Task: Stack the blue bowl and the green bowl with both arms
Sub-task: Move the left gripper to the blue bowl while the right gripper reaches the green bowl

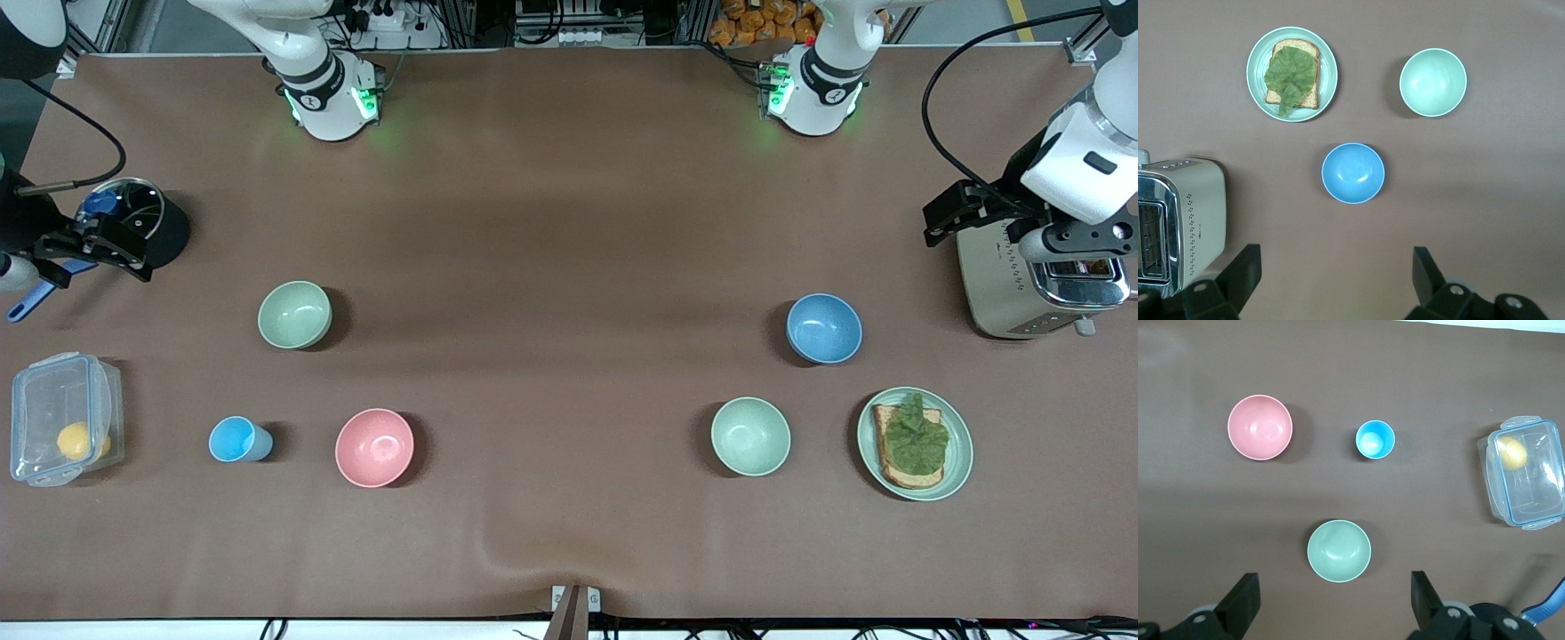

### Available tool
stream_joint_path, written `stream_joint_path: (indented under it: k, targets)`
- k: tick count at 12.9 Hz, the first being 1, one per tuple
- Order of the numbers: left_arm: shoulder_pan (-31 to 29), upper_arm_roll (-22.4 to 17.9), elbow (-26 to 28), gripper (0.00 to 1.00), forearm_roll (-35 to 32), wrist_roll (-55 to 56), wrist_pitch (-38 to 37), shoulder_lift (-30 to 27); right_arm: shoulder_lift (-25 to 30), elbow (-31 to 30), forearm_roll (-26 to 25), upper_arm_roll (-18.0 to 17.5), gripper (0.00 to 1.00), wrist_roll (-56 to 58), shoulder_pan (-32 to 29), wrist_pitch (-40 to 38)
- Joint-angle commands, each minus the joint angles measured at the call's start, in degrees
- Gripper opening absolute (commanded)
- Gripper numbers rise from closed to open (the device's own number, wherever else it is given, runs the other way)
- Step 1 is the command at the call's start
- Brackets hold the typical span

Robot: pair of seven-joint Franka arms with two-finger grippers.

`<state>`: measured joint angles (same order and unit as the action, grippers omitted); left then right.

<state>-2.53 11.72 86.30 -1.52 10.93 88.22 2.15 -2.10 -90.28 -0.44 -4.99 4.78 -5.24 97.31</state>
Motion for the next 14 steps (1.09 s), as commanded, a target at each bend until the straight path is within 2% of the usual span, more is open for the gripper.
stream_joint_path:
  k: [1,2,3,6,8,11,14]
  targets:
    - [0.60,-0.65,0.27,1.00,-0.67,-1.18,-1.03,-1.19,1.31,-1.12,-0.52,0.75,1.00,0.40,1.27,-0.63]
    - [0.51,-0.65,0.27,1.00,-0.59,-1.18,-1.03,-1.10,1.31,-1.12,-0.44,3.81,1.00,0.49,3.81,-0.63]
    - [0.34,-0.65,0.27,1.00,-0.59,-0.83,-1.03,-0.75,1.23,-1.12,-0.43,4.71,1.00,0.49,4.44,-0.55]
    - [0.51,-0.65,0.27,1.00,-0.67,-0.56,-0.07,3.62,1.14,-1.12,-0.43,4.64,1.00,0.40,4.36,-0.28]
    - [-0.45,-0.65,1.14,1.00,-0.67,-0.65,5.45,7.41,0.96,-1.04,-0.70,4.63,1.00,0.49,4.53,-0.11]
    - [-1.86,-0.65,1.32,1.00,-0.59,-0.30,8.45,15.14,-0.26,-0.95,-0.44,4.81,1.00,0.67,3.92,0.51]
    - [-3.35,-0.65,7.09,1.00,-1.46,-0.48,15.98,19.02,-3.86,-1.38,-0.26,4.81,1.00,0.58,4.10,-0.02]
